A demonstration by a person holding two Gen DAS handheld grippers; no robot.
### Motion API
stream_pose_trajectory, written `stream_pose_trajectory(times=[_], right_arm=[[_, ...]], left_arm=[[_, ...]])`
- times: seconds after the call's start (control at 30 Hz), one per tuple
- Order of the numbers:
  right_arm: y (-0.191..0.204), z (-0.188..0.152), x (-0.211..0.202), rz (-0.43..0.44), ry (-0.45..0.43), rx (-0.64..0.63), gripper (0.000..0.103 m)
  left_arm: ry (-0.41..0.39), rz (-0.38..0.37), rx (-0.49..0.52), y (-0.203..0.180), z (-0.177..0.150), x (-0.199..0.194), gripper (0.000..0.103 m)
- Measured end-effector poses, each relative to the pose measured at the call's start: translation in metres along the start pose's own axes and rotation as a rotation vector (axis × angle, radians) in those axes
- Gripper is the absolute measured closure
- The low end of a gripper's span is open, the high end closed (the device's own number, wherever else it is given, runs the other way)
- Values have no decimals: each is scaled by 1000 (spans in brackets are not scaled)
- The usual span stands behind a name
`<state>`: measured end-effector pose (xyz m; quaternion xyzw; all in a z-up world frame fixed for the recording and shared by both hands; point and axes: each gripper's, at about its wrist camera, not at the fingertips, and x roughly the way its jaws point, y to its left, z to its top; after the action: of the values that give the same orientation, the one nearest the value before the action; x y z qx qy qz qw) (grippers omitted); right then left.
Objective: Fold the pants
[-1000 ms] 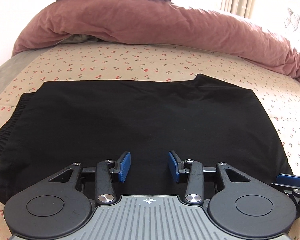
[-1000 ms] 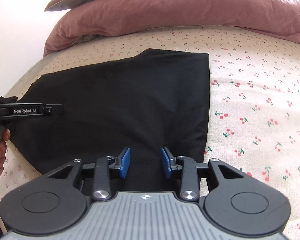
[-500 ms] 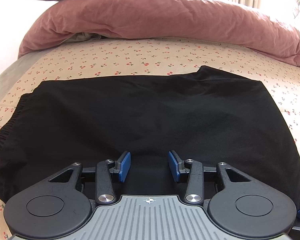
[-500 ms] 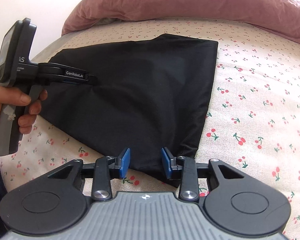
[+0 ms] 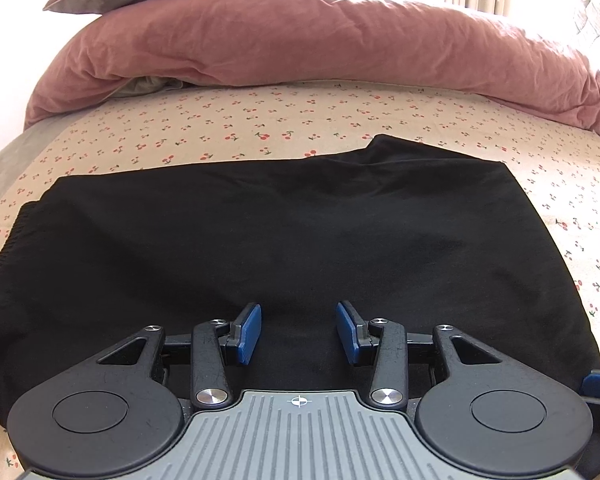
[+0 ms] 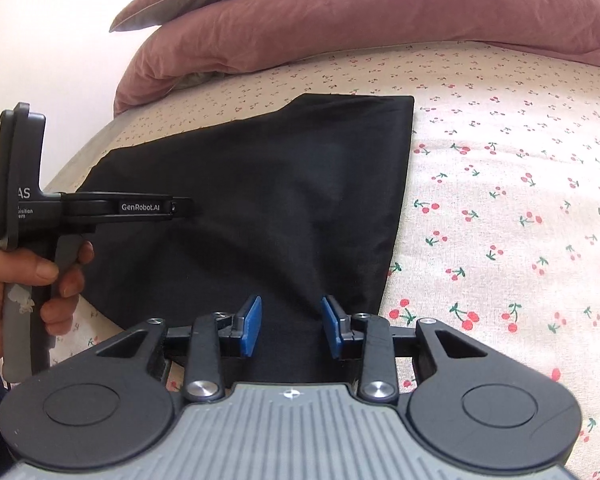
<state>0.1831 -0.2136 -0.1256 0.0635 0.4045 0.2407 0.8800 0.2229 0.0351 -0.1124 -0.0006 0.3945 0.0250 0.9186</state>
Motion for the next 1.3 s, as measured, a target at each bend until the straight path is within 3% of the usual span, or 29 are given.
stream_pose_trajectory(times=[0.13, 0.3, 0.47, 0.5, 0.63, 0.7, 0.77, 0.8, 0.87, 1.0, 1.1, 1.17, 1.3], right_arm=[[-7, 23, 14, 37, -17, 27, 77], [-28, 67, 61, 59, 7, 75, 76], [-50, 118, 103, 1, -18, 103, 77], [-53, 126, 110, -5, -18, 108, 79], [-60, 149, 129, -114, -32, 111, 103], [-57, 150, 131, -164, -43, 81, 103], [-47, 148, 121, -269, -74, 24, 103], [-43, 143, 107, -291, -114, 16, 98], [-42, 131, 78, -234, -143, 69, 78], [-18, 82, 25, -140, -32, 98, 77], [2, 42, -5, -110, -8, 92, 76], [10, 21, -11, -76, -10, 96, 68], [15, -9, 0, -91, -30, 56, 65]], left_arm=[[-6, -1, 7, -1, -1, -1, 62], [-1, -20, -10, 3, -1, -1, 62], [8, -45, -33, 9, 4, 3, 62], [10, -47, -39, 10, 4, 4, 62], [17, -57, -49, 12, 8, 7, 61], [17, -68, -54, 15, 8, 8, 61], [18, -80, -70, 20, 9, 8, 61], [19, -84, -77, 23, 10, 7, 61], [19, -84, -101, 30, 11, 7, 61], [19, -82, -135, 39, 12, 5, 61], [18, -80, -159, 44, 11, 6, 61], [14, -75, -180, 52, 10, 6, 61], [2, -51, -223, 73, 8, 0, 60]])
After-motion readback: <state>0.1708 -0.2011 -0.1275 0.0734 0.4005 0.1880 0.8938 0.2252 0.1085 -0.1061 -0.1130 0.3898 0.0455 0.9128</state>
